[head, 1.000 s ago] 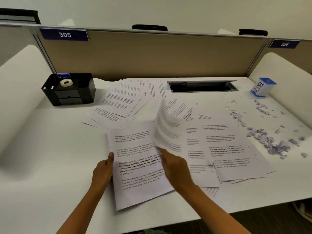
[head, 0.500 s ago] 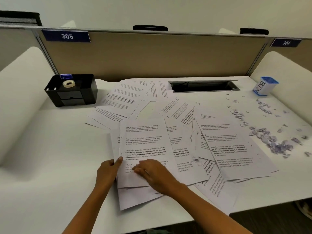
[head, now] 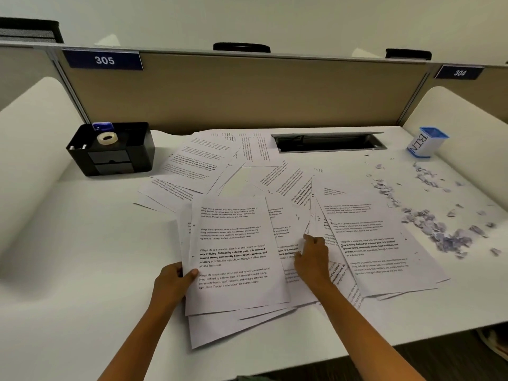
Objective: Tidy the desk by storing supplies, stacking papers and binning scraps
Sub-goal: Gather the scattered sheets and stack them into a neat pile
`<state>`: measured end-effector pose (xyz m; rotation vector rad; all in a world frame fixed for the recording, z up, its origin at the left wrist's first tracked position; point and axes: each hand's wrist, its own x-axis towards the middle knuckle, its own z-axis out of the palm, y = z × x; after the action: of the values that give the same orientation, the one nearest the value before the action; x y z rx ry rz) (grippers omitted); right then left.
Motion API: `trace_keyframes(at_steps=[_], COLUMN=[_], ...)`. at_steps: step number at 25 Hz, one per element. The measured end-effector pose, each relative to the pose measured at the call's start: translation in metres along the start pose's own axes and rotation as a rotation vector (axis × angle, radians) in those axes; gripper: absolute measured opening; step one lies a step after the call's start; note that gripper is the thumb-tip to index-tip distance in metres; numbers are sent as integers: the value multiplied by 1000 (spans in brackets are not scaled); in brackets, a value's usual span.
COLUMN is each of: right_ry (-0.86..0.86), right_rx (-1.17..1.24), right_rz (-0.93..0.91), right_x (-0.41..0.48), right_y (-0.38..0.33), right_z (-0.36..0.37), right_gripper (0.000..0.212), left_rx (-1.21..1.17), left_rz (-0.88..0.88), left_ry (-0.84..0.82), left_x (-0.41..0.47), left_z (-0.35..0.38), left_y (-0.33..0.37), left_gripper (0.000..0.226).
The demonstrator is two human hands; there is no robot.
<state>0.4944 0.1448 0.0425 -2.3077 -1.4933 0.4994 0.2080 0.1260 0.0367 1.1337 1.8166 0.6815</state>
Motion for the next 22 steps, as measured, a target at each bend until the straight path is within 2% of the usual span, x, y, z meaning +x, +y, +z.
trace_keyframes(at_steps=[2, 5, 8, 12, 15, 18, 20, 22], right_ry=[29, 97, 151, 253, 310, 340, 326, 224], right_rx=[15, -58, -210, -245, -209, -180, -77, 155], right_rz=[-58, -247, -344, -257, -100, -145, -207, -190], right_x=[-4, -18, -21, -9, -1, -1, -7, -13], right_y=[-2, 3, 27, 61, 81, 83, 70, 45], right_z=[10, 29, 36, 20, 8, 2, 4, 0], right_gripper=[49, 42, 48, 55, 43, 40, 35, 35], left_rx=[-5, -16, -8, 14, 12, -30, -86, -152], left_rz=[-6, -7, -2, 10, 17, 27, 43, 61], left_ry=[5, 28, 56, 82, 90, 106, 123, 130], left_x=[-2, -5, -8, -9, -10, -14, -18, -22], left_z=[0, 1, 3, 3, 4, 5, 5, 4], left_y=[0, 0, 3, 4, 5, 5, 4, 2], left_gripper=[27, 28, 31, 32, 32, 32, 32, 31])
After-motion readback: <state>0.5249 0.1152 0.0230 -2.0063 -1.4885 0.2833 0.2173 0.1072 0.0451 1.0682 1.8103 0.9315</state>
